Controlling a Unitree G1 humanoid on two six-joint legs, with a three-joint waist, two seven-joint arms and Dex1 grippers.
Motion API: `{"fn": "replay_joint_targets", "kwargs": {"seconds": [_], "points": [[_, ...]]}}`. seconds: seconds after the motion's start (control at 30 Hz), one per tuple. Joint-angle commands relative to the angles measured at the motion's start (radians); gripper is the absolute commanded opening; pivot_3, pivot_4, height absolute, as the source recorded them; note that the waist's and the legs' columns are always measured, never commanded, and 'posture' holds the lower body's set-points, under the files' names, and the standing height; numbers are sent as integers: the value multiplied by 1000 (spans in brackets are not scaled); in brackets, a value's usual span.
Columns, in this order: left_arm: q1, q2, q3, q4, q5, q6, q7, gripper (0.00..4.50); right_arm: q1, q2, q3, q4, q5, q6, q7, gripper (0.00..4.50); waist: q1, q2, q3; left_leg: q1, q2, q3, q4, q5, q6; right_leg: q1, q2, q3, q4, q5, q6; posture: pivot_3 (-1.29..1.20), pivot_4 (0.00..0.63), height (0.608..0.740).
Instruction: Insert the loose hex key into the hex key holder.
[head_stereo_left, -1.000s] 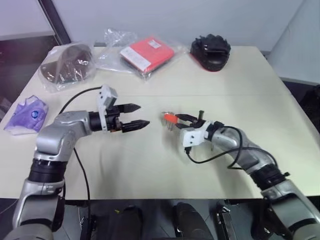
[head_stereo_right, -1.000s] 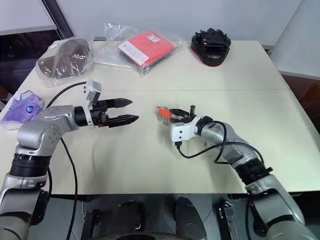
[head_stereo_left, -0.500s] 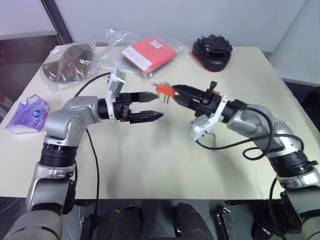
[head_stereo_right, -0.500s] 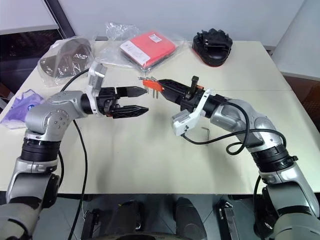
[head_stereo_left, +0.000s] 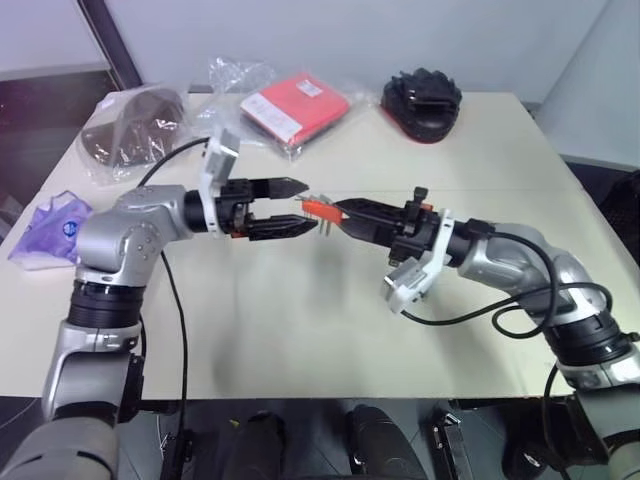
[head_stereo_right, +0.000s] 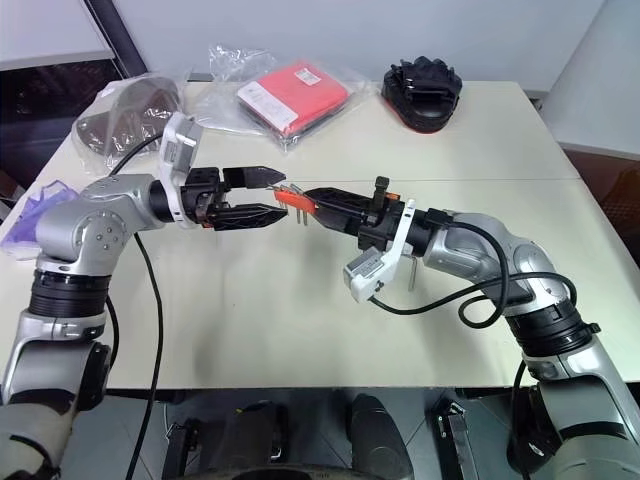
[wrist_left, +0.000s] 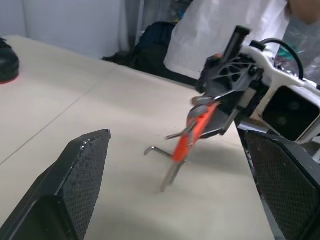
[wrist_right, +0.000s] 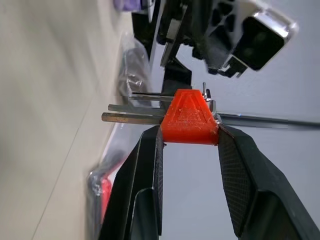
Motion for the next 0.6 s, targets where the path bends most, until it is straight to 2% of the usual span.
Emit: {"fn": "replay_joint_targets", "kwargs": {"seconds": [0.03,0.6], "points": [[-8,-7,25,-11,0,-28,5,4500,-4,-3,-31,-35,41,-11,7,990,3,0,0,0,0,0,0,0,0,0,0,0,0,0,0,0,150,740],[-15,-72,-1,-22,-8,-10,-6,4500,-9,-1,-44,-54,65,-18,42,990,1,0,0,0,0,0,1,0,0,0,0,0,1,0,0,0,150,740]]}}
